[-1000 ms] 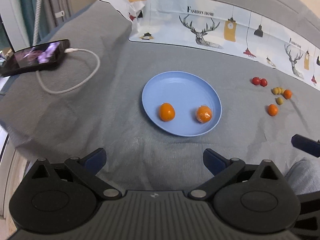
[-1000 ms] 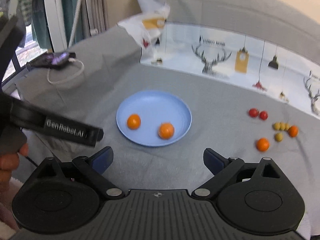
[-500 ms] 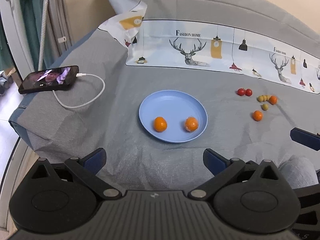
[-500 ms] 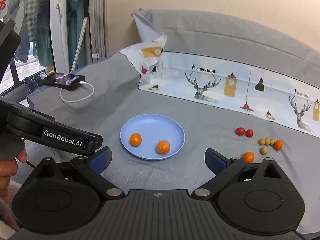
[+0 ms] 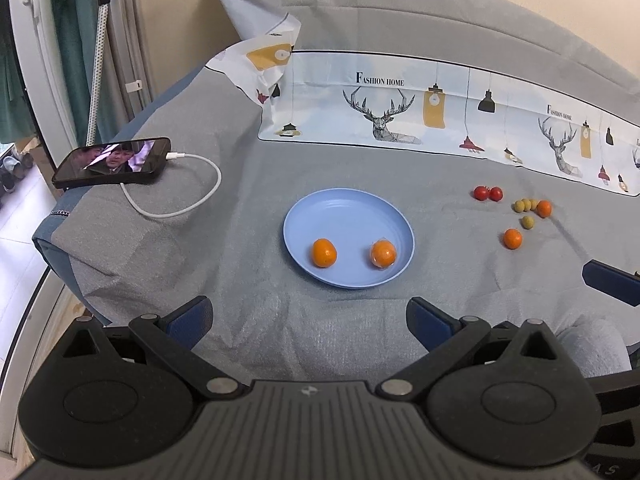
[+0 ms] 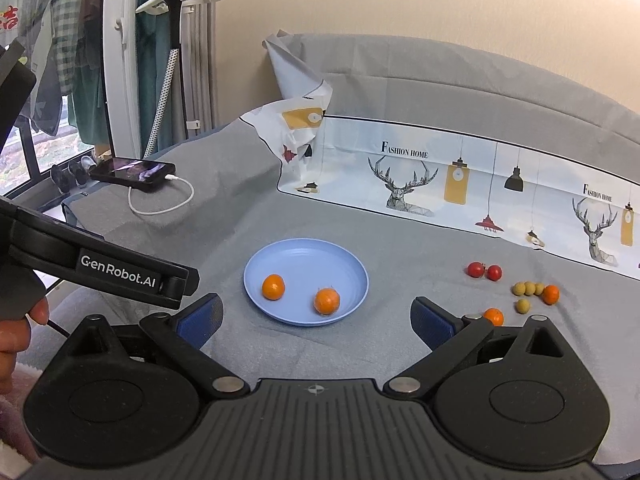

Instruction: Organize fruits

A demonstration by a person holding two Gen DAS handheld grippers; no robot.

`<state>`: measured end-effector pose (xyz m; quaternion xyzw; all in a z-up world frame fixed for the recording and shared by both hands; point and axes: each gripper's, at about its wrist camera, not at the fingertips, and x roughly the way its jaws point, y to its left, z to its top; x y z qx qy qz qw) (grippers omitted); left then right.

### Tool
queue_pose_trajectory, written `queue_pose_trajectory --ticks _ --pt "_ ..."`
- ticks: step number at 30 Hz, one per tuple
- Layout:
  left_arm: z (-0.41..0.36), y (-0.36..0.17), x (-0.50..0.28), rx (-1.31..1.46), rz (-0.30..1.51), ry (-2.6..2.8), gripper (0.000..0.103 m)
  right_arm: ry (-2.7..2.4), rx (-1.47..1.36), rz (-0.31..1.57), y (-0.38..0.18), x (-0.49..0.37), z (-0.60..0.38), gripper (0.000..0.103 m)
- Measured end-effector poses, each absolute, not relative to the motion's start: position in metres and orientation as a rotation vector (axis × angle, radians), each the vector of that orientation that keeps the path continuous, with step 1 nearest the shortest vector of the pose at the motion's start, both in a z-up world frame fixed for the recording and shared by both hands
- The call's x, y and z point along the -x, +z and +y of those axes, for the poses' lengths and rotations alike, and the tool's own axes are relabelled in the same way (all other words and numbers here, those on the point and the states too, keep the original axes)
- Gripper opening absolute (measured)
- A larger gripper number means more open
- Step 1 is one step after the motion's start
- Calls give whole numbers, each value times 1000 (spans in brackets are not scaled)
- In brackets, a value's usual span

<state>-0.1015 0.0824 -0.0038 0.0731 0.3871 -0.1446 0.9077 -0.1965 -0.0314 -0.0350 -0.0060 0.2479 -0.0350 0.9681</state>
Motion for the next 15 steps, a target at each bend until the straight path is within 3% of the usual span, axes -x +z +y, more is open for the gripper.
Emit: queue_pose_trajectory --ticks 15 --pt "84 -8 98 -143 815 -301 103 -71 4 525 -36 191 -31 102"
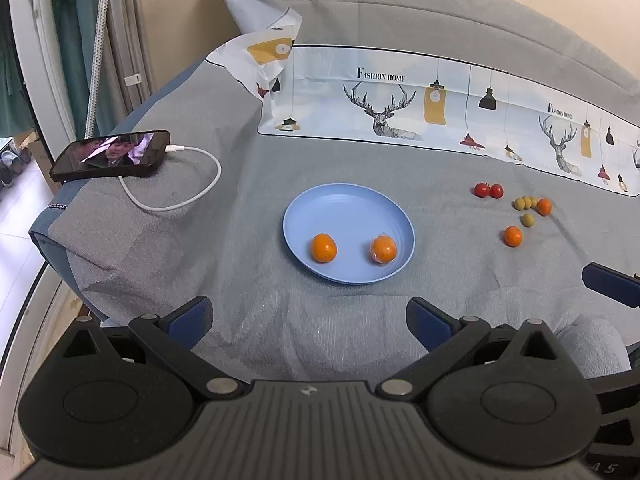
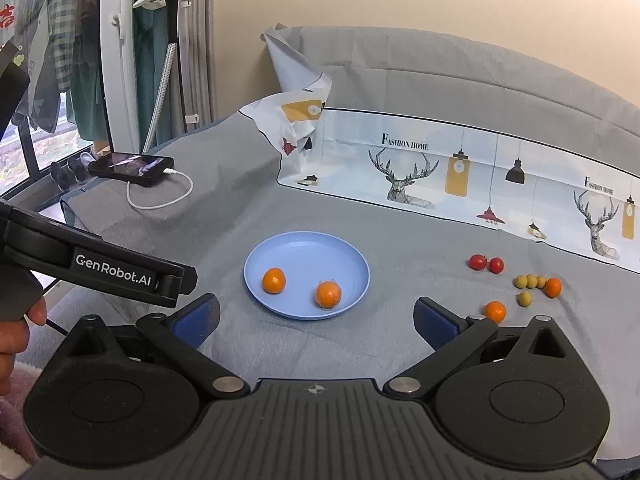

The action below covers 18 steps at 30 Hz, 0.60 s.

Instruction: Organize fruits

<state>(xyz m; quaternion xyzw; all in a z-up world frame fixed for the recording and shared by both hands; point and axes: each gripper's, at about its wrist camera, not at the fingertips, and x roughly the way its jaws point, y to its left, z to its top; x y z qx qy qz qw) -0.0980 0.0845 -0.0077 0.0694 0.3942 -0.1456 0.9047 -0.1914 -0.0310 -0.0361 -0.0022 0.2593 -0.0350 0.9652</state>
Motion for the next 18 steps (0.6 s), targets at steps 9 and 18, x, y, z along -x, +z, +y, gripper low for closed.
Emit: queue_pose_trajectory --ticks 9,18 --pt "84 -12 96 -142 829 -301 103 -66 1 545 -39 187 -33 102" --pt "83 -13 94 -146 836 -301 103 -65 -4 551 -41 186 -33 102"
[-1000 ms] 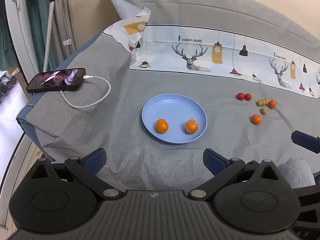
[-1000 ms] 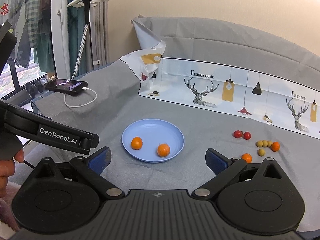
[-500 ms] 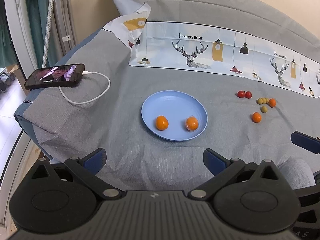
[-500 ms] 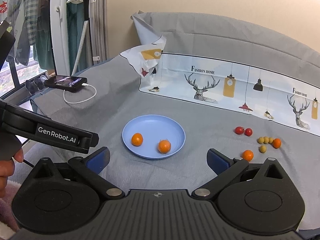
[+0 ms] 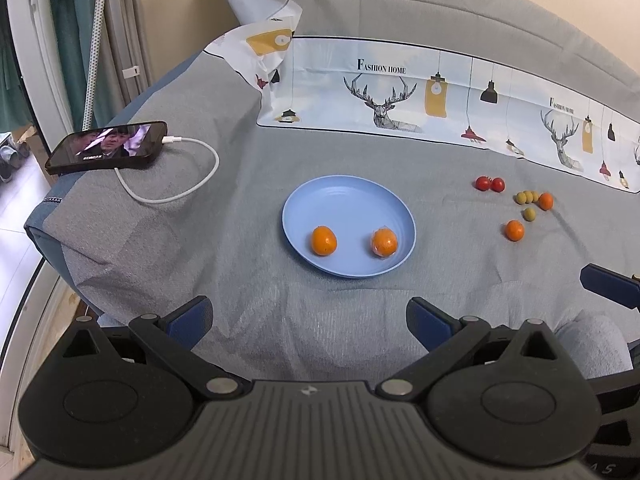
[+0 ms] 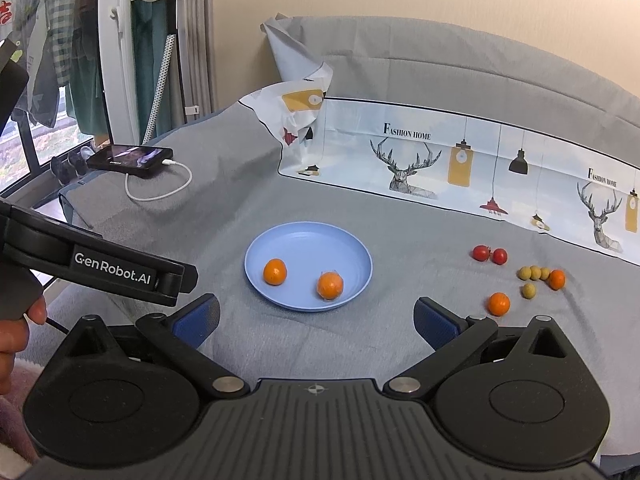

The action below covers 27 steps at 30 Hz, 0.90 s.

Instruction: Organize fruits

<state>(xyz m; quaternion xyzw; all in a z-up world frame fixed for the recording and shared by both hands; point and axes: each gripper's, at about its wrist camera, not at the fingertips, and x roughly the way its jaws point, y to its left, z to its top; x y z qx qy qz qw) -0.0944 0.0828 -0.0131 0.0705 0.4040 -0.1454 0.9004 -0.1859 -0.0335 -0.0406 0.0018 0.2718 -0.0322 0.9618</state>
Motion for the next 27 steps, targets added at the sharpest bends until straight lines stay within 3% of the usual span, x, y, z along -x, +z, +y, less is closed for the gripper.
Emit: queue_pose_trajectory --ticks 27 --pt "68 -22 85 -204 865 -301 103 -60 -52 578 -51 178 -44 102"
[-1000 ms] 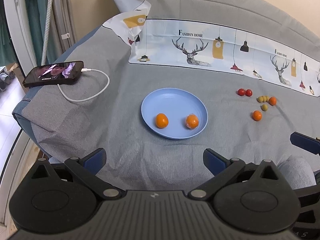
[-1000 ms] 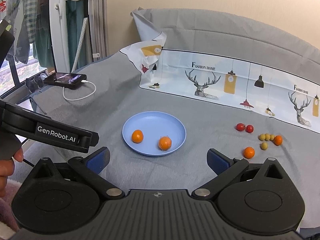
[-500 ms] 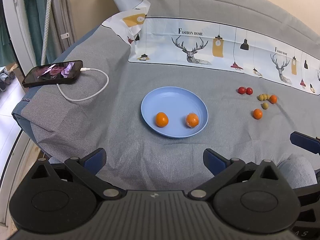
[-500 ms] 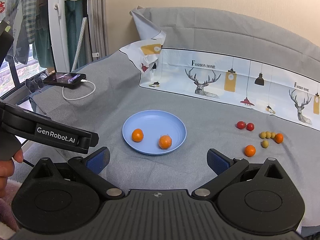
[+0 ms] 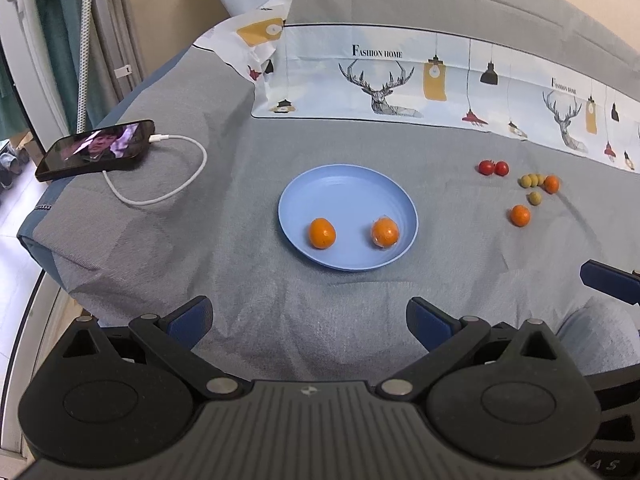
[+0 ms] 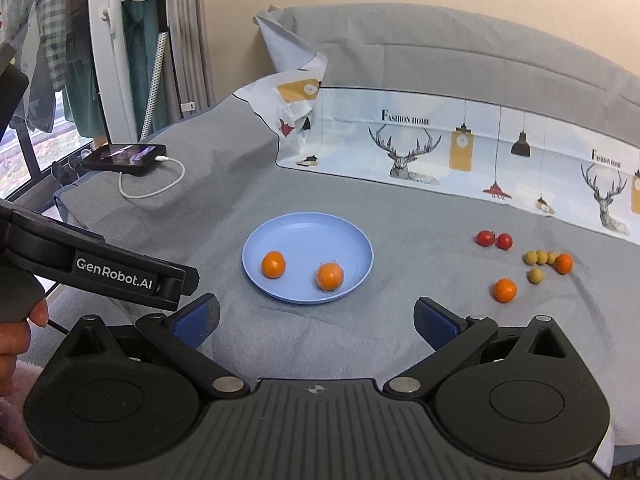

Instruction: Organize fruits

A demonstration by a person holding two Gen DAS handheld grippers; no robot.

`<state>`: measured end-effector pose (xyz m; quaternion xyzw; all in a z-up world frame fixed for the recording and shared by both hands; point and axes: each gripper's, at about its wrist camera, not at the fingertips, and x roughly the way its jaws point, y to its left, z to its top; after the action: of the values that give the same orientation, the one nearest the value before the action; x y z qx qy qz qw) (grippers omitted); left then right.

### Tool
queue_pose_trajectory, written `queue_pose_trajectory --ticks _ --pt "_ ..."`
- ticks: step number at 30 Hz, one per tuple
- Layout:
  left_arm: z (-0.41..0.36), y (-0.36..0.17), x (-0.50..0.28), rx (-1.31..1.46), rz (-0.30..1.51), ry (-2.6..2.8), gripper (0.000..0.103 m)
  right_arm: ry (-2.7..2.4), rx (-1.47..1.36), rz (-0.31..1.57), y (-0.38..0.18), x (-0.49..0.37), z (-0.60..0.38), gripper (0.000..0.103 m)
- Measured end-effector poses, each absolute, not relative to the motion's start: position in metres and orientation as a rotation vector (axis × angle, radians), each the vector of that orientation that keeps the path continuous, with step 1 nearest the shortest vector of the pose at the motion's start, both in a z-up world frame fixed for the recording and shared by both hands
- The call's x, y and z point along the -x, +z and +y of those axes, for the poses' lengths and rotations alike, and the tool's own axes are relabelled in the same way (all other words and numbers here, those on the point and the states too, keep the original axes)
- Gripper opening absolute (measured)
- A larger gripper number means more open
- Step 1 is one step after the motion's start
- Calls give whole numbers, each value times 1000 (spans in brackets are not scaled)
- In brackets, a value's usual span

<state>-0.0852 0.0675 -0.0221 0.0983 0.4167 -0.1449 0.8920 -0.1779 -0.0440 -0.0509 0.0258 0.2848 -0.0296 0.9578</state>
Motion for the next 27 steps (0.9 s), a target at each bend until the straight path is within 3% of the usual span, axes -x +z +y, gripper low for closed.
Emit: queue_pose_trajectory --ticks 14,27 --pt "12 -32 67 -334 882 -348 103 -149 -201 604 -71 171 -101 102" --pt "-131 -40 -10 -377 911 -468 103 -547 -410 572 -113 143 -264 102"
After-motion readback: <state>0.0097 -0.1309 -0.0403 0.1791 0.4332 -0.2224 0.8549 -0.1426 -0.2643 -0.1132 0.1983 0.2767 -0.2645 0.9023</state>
